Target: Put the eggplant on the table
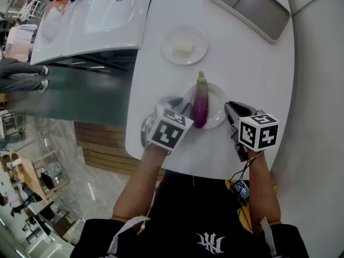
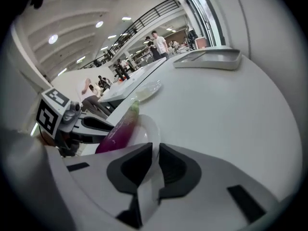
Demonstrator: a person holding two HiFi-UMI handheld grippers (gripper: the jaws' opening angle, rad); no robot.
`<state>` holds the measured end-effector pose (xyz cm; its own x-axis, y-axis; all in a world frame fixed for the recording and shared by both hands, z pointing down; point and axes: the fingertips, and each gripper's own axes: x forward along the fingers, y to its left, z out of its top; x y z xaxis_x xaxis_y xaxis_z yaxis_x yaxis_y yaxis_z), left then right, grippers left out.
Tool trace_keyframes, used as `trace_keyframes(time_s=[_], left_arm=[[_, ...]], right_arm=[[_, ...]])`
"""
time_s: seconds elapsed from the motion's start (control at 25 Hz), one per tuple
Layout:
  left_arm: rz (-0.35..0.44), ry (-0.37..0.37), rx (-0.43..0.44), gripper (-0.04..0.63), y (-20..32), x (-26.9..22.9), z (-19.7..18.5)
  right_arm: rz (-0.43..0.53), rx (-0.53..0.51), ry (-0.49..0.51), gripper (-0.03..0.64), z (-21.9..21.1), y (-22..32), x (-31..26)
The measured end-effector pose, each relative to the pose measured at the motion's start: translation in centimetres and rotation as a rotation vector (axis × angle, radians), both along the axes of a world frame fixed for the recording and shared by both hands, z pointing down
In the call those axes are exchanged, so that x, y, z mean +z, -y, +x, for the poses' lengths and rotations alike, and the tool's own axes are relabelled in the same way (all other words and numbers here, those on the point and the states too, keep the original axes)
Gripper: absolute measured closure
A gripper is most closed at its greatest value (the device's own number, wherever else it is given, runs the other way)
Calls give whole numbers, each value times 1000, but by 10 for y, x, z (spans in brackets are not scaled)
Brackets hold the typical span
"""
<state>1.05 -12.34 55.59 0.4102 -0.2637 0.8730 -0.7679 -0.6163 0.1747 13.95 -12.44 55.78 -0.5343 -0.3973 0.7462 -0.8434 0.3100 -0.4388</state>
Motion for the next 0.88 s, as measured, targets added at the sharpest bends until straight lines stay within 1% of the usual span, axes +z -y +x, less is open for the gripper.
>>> trace_keyframes(time_s=[0.16,0.24,0.32,0.36,0.4,0.44,0.48,0.52,0.6,0.64,0.68,0.72,0.8,0.84,0.88], left_arm=[[30,53,22,503,-1,4,0],[60,75,32,502,1,5,0],[100,82,24,502,4,4,-1],[121,66,1,514,6,2,-4],[137,32,-37,565,7,-3,-9],[149,-23,-85,568,8,-10,-16],[162,-96,-136,572,8,-19,-24],[174,-187,-185,580,7,-30,-32],[191,-404,-251,589,-8,-59,-44],[196,-509,-265,589,-21,-75,-46],[203,-598,-266,589,-37,-92,-48],[216,-668,-260,589,-54,-110,-49],[259,-774,-242,589,-89,-142,-47],[283,-815,-235,589,-106,-155,-45],[305,-848,-231,589,-121,-165,-42]], right_arm=[[89,-122,-184,577,-3,2,0],[138,-177,-262,569,-5,4,0],[199,-189,-288,569,-5,7,-4],[246,-176,-273,581,-5,10,-10],[304,-155,-237,581,-4,13,-20],[364,-130,-184,581,-3,14,-32],[415,-105,-114,591,-1,14,-45],[450,-86,-33,594,1,10,-59],[475,-74,146,611,5,-10,-89],[481,-80,247,612,6,-25,-108],[493,-90,355,612,7,-42,-128],[512,-100,466,612,7,-58,-150],[548,-101,652,614,10,-86,-188],[555,-99,715,614,12,-98,-200],[558,-101,753,614,12,-110,-208]])
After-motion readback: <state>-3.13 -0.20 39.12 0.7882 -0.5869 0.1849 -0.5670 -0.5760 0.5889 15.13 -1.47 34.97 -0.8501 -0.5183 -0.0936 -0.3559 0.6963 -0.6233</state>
